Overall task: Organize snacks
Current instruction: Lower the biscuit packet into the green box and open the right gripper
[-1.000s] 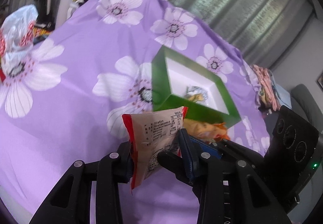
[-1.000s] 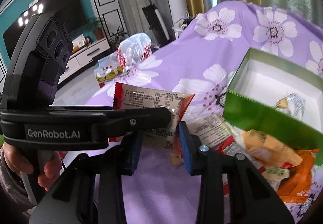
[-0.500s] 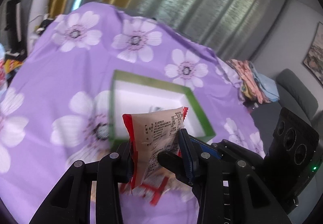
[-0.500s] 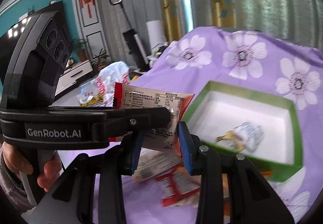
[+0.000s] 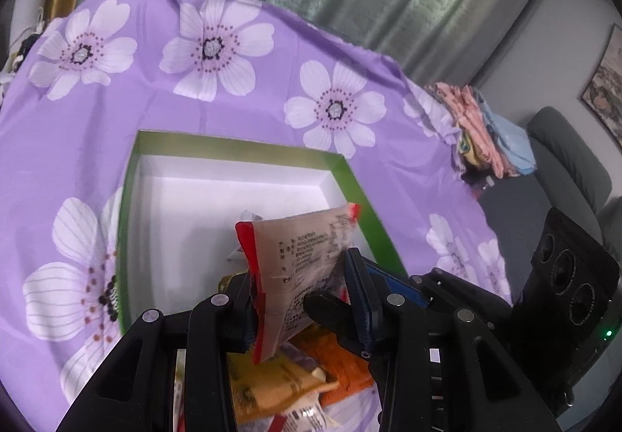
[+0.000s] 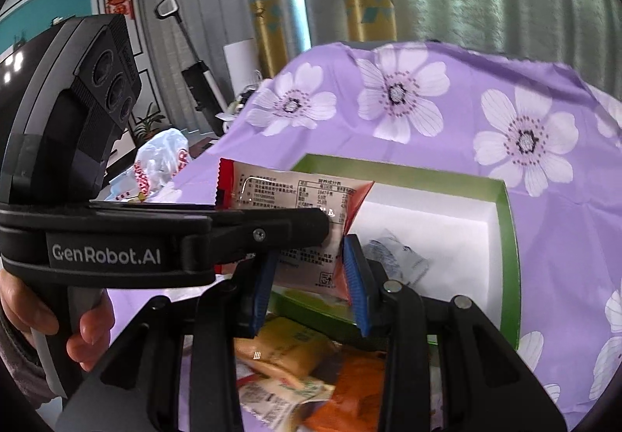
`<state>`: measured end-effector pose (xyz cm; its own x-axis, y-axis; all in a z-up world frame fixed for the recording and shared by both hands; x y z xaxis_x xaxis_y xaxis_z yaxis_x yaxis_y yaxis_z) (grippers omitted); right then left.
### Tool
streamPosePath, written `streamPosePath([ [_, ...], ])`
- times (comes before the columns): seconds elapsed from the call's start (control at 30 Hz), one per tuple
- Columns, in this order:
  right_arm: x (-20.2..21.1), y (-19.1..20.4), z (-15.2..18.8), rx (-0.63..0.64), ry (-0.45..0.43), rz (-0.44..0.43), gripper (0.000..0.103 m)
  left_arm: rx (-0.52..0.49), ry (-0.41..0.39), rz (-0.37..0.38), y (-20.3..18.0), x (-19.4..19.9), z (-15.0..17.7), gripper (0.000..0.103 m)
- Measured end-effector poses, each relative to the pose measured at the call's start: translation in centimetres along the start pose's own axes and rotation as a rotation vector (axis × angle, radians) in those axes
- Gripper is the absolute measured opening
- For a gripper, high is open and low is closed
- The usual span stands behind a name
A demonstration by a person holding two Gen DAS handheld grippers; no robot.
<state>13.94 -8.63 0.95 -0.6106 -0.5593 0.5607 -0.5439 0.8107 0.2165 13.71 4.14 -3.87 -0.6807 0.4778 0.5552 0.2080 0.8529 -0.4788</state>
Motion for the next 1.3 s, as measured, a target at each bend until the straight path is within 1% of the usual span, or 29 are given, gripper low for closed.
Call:
streamPosePath([
  [0.07, -0.6, -0.7, 0.2, -0.01, 0.013, 0.001, 0.035, -0.001, 0.017, 0.0, -0.1, -1.0, 0.1, 0.039],
  [0.13, -1.0, -0.9, 0.4, -0.017, 0.024, -0.006, 0.036, -0.01, 0.032, -0.027, -0.1, -2.0, 0.1, 0.039],
  [0.17, -1.3, -1.0, 0.5, -0.007, 0.036, 0.007, 0.035, -0.008, 0.033, -0.041, 0.0, -2.2, 0.1, 0.039],
  [0.2, -1.5, -1.2, 0.5, -0.008, 0.042, 0.023, 0.037, -0.005, 0.036, -0.059, 0.2, -2.3, 0.1, 0.039],
  [0.23, -1.6, -1.5, 0.6, -0.018, 0.048, 0.035, 0.042, -0.003, 0.038, -0.069, 0.4, -2.2, 0.1, 0.044],
  [0.27, -1.6, -1.8, 0.8, -0.031, 0.051, 0.038, 0.042, -0.003, 0.039, -0.075, 0.5, -2.1, 0.1, 0.06],
  [0.3, -1.3, -2.1, 0.9, -0.043, 0.048, 0.045, 0.046, -0.003, 0.036, -0.088, 0.7, -1.9, 0.1, 0.07],
  [0.33, -1.0, -2.5, 1.1, -0.053, 0.046, 0.056, 0.051, -0.008, 0.024, -0.112, 0.8, -1.4, 0.1, 0.084],
  [0.37, -0.7, -2.8, 1.2, -0.061, 0.045, 0.065, 0.054, -0.01, 0.013, -0.126, 1.0, -0.9, 0.1, 0.086],
  [0.5, 1.2, -4.0, 1.9, -0.106, 0.035, 0.101, 0.065, -0.001, -0.014, -0.165, 1.8, 1.5, 0.1, 0.087],
  [0.57, 2.4, -4.4, 2.4, -0.119, 0.036, 0.114, 0.067, 0.005, -0.036, -0.187, 2.2, 3.2, 0.4, 0.088],
  [0.73, 4.8, -4.6, 3.6, -0.137, 0.036, 0.144, 0.074, 0.055, -0.057, -0.212, 3.5, 6.4, 1.5, 0.091],
  [0.93, 7.6, -4.0, 4.9, -0.149, 0.033, 0.147, 0.075, 0.101, -0.069, -0.261, 4.9, 9.6, 4.0, 0.091],
  [1.17, 9.6, -2.5, 6.1, -0.152, 0.034, 0.129, 0.075, 0.138, -0.052, -0.261, 5.4, 11.4, 6.8, 0.091],
  [1.3, 10.4, -1.7, 6.8, -0.157, 0.039, 0.103, 0.075, 0.15, -0.036, -0.233, 5.2, 11.7, 8.1, 0.091],
])
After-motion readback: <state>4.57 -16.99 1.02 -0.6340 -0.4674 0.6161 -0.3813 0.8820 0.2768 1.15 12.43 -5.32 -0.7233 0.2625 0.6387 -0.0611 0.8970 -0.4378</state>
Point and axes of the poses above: each gripper's, at about its wrist camera, not at the fingertips, and x roughly against the way its jaws point, y to its left, z to its underside, the point moved 1 cm from there along -x, roughly the way its jaws point, and after that the axes turned 6 degrees about -y, right-handed, at the moved point
